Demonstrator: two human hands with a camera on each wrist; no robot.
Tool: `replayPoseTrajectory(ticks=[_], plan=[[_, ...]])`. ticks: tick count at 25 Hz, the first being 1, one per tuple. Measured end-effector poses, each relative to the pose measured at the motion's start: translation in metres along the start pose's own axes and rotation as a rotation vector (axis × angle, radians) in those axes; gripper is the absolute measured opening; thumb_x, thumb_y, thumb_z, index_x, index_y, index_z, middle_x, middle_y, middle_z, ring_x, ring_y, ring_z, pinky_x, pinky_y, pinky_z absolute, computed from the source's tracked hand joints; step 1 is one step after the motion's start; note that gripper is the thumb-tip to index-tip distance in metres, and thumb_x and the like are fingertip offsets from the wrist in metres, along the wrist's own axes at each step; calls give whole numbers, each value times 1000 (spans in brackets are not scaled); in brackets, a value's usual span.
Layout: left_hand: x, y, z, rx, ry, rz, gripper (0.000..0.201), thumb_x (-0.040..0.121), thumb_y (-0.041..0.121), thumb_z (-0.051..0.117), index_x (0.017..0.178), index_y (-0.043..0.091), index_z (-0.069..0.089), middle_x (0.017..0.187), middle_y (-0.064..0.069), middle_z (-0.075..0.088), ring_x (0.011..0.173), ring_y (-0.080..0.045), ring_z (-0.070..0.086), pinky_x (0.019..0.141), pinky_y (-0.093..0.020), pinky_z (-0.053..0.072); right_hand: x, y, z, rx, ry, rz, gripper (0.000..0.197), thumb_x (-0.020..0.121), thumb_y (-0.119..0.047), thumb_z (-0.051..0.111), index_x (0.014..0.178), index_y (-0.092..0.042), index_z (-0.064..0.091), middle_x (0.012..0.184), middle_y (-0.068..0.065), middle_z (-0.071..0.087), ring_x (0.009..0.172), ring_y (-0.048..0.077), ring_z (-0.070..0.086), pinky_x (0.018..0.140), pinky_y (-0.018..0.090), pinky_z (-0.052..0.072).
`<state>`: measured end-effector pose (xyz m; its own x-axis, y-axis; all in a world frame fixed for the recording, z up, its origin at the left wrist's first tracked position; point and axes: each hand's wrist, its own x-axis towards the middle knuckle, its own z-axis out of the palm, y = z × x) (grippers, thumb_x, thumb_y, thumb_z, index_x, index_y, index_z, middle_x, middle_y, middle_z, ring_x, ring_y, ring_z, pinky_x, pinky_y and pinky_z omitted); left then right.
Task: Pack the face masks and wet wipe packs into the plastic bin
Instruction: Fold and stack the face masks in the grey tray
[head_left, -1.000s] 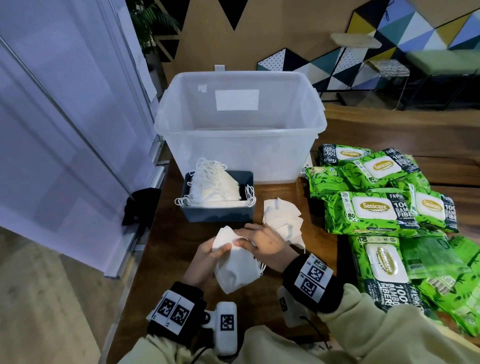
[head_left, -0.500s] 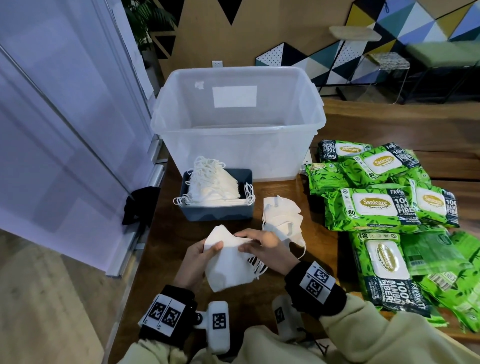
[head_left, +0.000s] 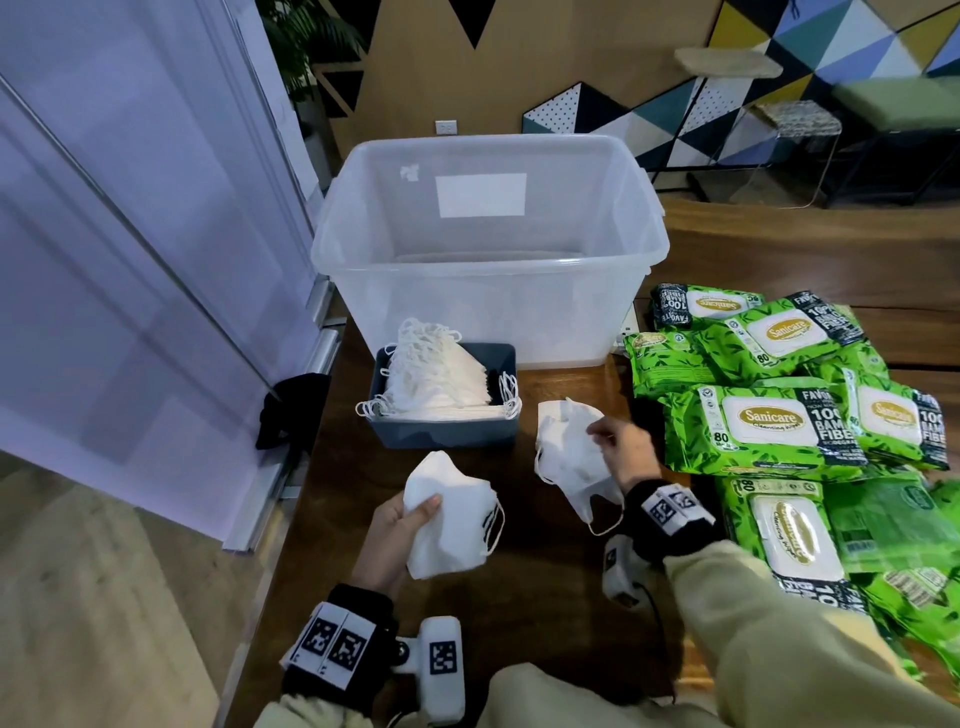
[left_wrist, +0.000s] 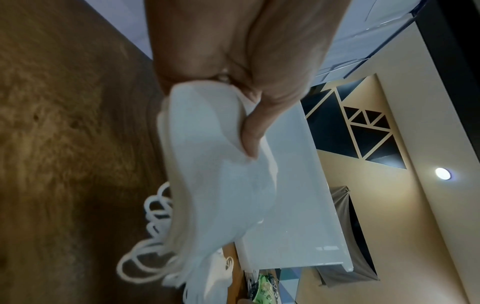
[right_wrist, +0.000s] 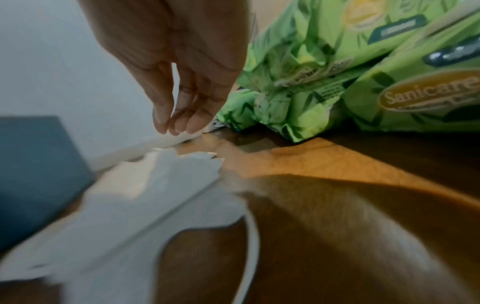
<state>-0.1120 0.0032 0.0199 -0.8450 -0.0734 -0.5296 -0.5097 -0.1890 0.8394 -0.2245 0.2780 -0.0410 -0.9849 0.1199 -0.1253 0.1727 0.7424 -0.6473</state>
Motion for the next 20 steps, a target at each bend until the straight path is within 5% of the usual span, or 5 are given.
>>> replayPoseTrajectory(ticks=[6,10,12,16,20], plan=[[-1,-1,-3,20,30,-3,18,92,12,54,106,6,63,102,-15,71,97,-33,66,81,-42,55,48,20,6,-450,-349,-1,31,81,-16,68,109,-15,54,124,9,45,118,26,45,94,36,44],[0,-3,-9,16,52,-2,24,92,12,54,113,2,61,109,-18,68,103,-36,63,88,-46,52,52,21,7,-496,-355,-58,22,76,-21,74,91,-15,58,116,10,49,118,26,39,96,34,40],[0,-5,-12,-4,59,-3,25,92,12,54,113,1,61,110,-18,68,104,-36,62,91,-48,51,47,22,0,-319,-320,-25,25,73,-16,77,71,-20,52,100,10,59,105,26,53,86,31,43],[5,-5,-11,-29,75,5,22,93,12,53,112,4,62,110,-17,68,104,-35,62,91,-48,50,20,12,-29,208,-170,15,21,69,1,77,74,-11,61,77,3,64,75,15,61,68,11,44],[8,-1,1,-62,81,23,20,93,12,53,110,3,61,105,-15,67,96,-31,63,83,-43,52,-14,-16,-52,645,-95,54,21,72,8,71,67,-10,62,63,-2,62,55,-3,57,66,17,45]])
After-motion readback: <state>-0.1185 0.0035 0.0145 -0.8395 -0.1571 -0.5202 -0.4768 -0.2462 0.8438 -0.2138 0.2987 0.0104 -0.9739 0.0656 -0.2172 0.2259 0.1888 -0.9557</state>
